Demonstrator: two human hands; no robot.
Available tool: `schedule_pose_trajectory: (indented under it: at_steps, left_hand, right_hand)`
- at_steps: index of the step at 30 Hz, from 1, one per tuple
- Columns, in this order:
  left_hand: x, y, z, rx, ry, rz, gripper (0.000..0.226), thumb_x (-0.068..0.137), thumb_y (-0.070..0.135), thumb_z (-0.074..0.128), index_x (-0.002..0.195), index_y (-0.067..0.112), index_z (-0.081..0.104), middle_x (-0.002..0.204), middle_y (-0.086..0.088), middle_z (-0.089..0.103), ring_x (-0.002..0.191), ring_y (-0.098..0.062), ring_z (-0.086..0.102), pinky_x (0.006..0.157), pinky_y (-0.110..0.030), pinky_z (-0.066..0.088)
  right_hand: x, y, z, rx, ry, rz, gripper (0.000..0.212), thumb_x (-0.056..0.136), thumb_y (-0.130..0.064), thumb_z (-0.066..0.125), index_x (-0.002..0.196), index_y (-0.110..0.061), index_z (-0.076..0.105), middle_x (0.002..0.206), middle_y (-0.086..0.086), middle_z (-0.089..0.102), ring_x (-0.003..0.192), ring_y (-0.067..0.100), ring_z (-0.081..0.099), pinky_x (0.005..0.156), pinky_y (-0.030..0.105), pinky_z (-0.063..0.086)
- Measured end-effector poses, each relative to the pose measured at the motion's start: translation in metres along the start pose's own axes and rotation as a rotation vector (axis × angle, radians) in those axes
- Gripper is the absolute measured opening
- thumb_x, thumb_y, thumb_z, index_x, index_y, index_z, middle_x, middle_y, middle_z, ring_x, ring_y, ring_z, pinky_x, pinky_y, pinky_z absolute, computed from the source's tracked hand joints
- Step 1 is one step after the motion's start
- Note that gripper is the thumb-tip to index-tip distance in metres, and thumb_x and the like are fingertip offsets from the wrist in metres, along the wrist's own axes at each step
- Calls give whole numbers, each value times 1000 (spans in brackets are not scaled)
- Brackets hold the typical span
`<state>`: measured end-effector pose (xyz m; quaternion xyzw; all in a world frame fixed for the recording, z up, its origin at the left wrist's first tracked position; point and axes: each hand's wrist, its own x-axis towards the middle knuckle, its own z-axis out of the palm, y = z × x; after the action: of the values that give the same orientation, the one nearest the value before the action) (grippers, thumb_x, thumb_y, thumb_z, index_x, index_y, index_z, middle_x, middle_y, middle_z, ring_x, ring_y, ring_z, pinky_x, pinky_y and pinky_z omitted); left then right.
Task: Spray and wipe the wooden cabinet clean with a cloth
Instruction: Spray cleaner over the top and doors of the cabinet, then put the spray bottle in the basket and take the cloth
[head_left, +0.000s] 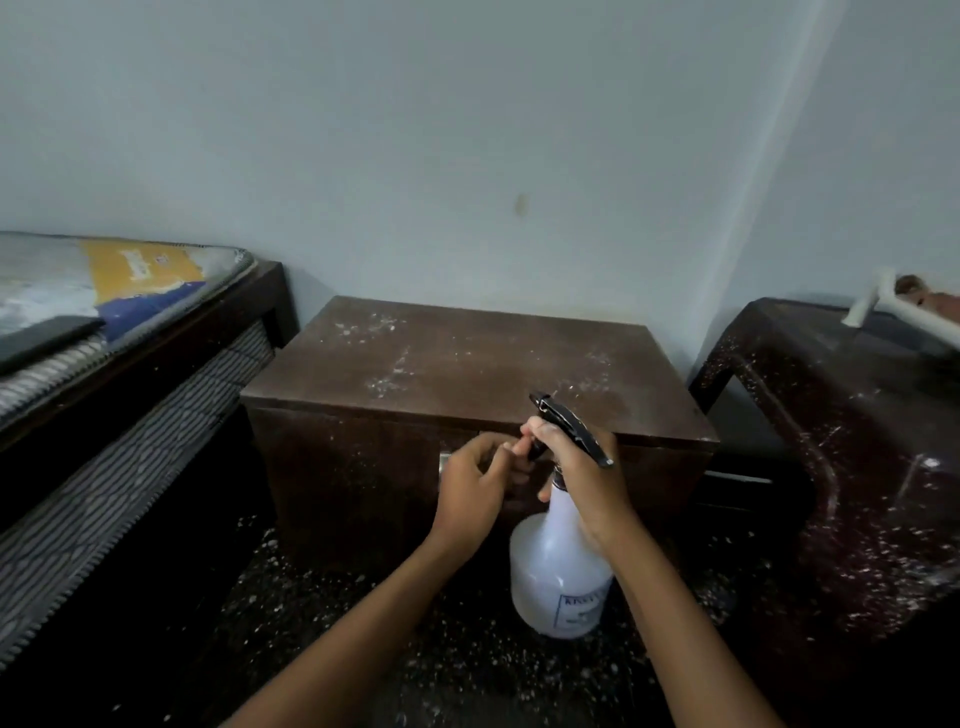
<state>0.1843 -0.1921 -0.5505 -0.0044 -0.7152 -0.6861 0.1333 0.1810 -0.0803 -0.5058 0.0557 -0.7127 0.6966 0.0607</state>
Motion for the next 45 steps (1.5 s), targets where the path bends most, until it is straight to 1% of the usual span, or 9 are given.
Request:
schedule_pose_trajectory:
  at_steps: [6,11,16,19,25,33,37,41,45]
  left_hand:
    - [38,126,9,27,40,82,26,94,12,48,82,27,66,80,1,70,79,-22,66,73,-42,54]
    - [69,277,26,10,-77,196,23,95,8,42,94,10,65,82,1,71,69,-8,68,63,-24,55]
    - [94,421,33,90,-254,356,9,90,14,58,90,17,67,77,-1,73,70,-17,70,63,-26,57]
    - [107,502,40,34,-325,294,13,87,14,63,84,25,69,66,9,73,66,-11,71,61,-20,56]
    - [103,609,62,47,-396,227,11,81,17,70,80,28,69,65,14,72,67,-6,70,70,-22,58]
    - [98,650,93,81,-461,167,4,80,16,71,83,14,70,67,7,73,69,-6,71,70,-22,58]
    - [105,633,101,197,-485,181,15,78,14,73,89,5,71,78,-10,72,58,4,66,54,-6,45]
    - [124,609,110,270,-493,195,20,78,14,73,95,4,71,71,-5,71,47,10,57,50,-3,39]
    - [155,579,126,275,-533,158,24,75,10,75,98,7,71,55,17,66,46,8,56,53,-4,40]
  right_hand:
    - [29,-127,-13,113,-13,56,16,80,-25,68,86,-11,75,84,9,72,76,22,66,47,26,46]
    - [62,-262,-34,303,-26,113,36,68,-25,77,97,-4,72,97,22,68,89,30,65,74,39,56]
    - [81,-387,-64,390,-88,57,15,76,-7,71,91,-10,66,81,7,68,76,20,65,63,30,53]
    - [86,-462,-85,397,-72,46,29,72,-6,72,98,-10,63,86,8,67,78,19,64,71,32,52]
    - [69,-562,-141,342,-91,210,15,80,-2,64,90,-11,62,91,8,65,93,26,60,82,37,46]
    - [66,-627,-192,-169,-114,152,18,78,-2,70,94,-9,66,89,6,68,90,21,66,88,38,53]
    - [78,-613,-202,-343,-129,152,22,75,-4,74,95,-11,69,89,5,68,90,19,66,89,40,54]
    - [101,-592,-207,-418,-171,157,26,74,-4,75,99,-6,70,89,6,69,87,19,66,85,36,56]
    - [132,-564,-216,-477,-186,182,25,74,-4,75,99,-4,70,88,7,69,75,10,65,65,23,54]
